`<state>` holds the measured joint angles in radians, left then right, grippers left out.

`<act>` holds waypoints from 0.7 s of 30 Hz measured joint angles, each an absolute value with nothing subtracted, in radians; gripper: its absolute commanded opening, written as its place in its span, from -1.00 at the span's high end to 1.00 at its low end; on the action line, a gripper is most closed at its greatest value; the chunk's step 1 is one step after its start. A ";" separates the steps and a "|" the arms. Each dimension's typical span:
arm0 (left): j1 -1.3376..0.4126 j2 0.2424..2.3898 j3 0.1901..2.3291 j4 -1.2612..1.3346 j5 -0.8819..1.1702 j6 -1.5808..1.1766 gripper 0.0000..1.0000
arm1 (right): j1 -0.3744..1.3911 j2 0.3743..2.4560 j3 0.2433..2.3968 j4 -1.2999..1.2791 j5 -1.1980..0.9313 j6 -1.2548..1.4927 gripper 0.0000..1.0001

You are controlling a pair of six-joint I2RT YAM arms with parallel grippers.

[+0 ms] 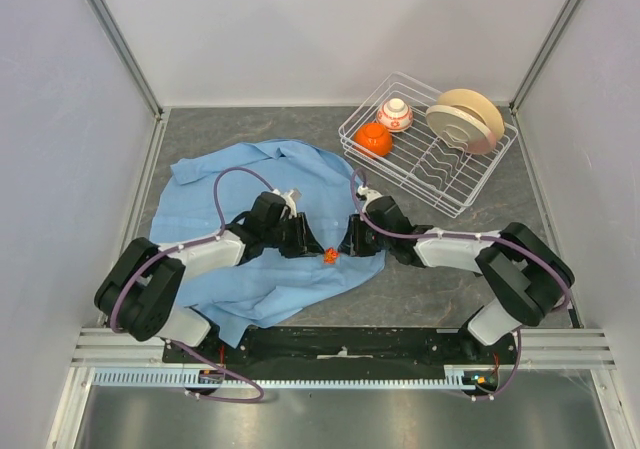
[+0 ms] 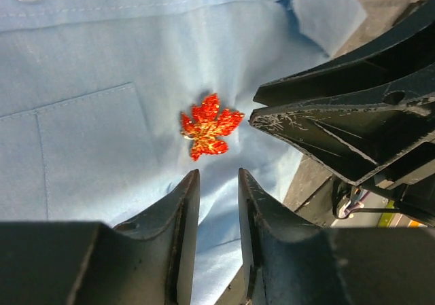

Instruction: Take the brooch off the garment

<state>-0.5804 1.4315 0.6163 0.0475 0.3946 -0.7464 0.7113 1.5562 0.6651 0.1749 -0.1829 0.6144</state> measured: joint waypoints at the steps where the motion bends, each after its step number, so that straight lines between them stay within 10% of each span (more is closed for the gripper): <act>1: -0.580 1.447 0.616 0.048 0.395 -0.746 0.31 | 0.711 1.568 0.665 0.182 -0.187 0.616 0.30; 21: -0.587 1.438 0.603 0.074 0.365 -0.789 0.03 | 0.711 1.623 0.631 0.359 -0.332 0.663 0.33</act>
<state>-0.5869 1.4380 0.6033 0.0742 0.3649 -0.7887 0.7113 1.6226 0.6308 0.3592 -0.3317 0.6632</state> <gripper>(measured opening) 0.447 0.338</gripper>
